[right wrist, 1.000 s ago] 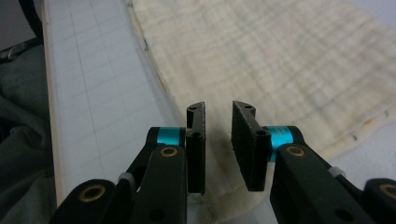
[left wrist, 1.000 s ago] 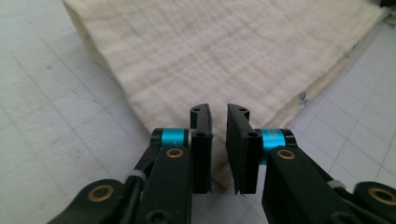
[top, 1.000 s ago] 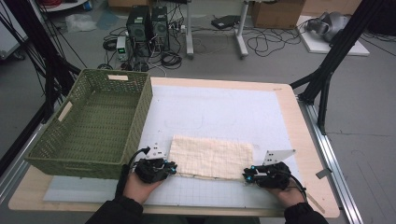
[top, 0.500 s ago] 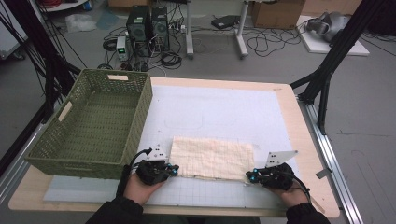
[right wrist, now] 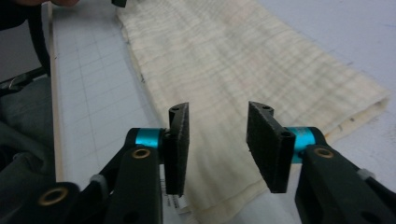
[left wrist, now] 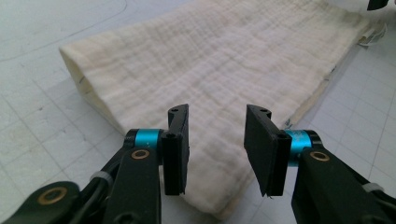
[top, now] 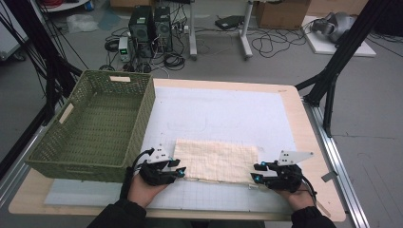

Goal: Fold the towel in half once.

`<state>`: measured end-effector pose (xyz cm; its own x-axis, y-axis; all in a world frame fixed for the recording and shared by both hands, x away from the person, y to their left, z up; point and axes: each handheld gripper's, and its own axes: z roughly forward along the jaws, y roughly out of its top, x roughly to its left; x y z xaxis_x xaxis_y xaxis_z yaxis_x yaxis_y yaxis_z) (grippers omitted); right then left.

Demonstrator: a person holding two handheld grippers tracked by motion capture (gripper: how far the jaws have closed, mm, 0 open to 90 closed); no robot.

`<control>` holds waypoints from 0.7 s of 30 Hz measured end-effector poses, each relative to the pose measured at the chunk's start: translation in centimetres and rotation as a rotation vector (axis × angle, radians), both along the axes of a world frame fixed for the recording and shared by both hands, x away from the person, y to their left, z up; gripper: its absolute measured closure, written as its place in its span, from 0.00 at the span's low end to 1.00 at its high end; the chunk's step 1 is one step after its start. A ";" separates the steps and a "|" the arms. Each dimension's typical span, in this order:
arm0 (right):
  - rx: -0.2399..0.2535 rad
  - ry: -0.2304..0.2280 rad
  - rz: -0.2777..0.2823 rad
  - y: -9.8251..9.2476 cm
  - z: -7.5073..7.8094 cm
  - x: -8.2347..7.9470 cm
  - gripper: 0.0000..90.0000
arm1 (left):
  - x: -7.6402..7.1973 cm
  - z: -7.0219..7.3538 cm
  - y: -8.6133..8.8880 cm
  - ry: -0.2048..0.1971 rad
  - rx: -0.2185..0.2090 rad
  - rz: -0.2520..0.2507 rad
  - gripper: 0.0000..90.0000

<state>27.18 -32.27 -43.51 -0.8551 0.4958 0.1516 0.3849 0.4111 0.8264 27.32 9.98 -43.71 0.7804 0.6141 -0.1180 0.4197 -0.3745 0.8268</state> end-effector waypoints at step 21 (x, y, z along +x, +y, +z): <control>-0.037 -0.020 -0.018 0.6 -0.2 0.7 0.46 | -0.1 0.1 0.4 -0.012 -0.004 -0.005 0.60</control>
